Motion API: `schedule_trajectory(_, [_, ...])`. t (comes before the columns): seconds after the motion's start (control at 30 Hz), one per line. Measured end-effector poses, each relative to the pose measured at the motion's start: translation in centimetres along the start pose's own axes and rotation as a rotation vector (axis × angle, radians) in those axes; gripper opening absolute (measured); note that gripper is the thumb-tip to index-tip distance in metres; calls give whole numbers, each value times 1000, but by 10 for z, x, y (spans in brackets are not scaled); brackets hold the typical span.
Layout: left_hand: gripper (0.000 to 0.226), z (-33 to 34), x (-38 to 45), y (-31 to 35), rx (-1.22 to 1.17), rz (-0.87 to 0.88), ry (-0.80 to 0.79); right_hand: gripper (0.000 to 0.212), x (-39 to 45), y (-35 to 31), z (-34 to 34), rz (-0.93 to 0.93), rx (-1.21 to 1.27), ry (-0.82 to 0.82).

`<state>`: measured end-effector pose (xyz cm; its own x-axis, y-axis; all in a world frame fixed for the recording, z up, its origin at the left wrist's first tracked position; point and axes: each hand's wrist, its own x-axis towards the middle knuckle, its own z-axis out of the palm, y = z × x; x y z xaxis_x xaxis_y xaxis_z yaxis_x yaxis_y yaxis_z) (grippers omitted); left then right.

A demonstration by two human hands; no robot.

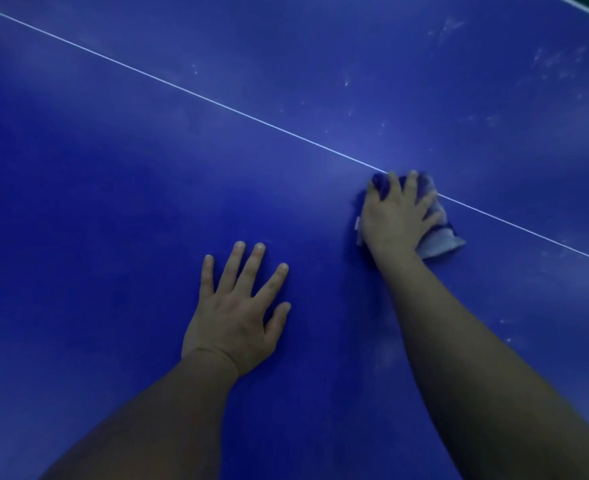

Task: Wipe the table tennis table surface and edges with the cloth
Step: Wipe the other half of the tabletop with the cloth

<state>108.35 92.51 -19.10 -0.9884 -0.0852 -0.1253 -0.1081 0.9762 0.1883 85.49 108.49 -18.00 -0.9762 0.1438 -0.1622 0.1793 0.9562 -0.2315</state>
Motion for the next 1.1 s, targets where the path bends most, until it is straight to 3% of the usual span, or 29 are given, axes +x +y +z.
schedule_trajectory(0.2, [61,2,2,0,-8,11,10,60,-83,45,5,-504,-116,-90])
schedule_trajectory(0.37, [60,2,0,-1,-16,19,21,54,-49,97,-18,-350,-117,18])
schedule_trajectory(0.47, [61,1,0,-1,-17,20,16,49,3,81,-20,-199,-76,21])
schedule_trajectory(0.53, [61,1,-1,-1,-18,22,15,51,17,66,-17,-202,-48,2])
schedule_trajectory(0.67, [61,1,-1,-1,-33,67,23,50,-36,65,-12,-474,-62,-51])
schedule_trajectory(0.8, [61,1,-2,-3,-55,117,41,57,-133,105,-9,-781,-30,-247])
schedule_trajectory(0.87, [60,2,-3,-4,-72,137,52,57,-139,129,-17,-862,-73,-327])
schedule_trajectory(0.93, [59,1,-4,-4,-83,141,59,54,-120,128,-20,-815,-83,-298])
schedule_trajectory(1.03, [61,-1,-5,-3,-105,148,56,49,-95,86,-9,-533,-27,-167])
schedule_trajectory(1.1, [62,-3,-7,-2,-127,150,51,53,-102,65,0,-484,-70,-125])
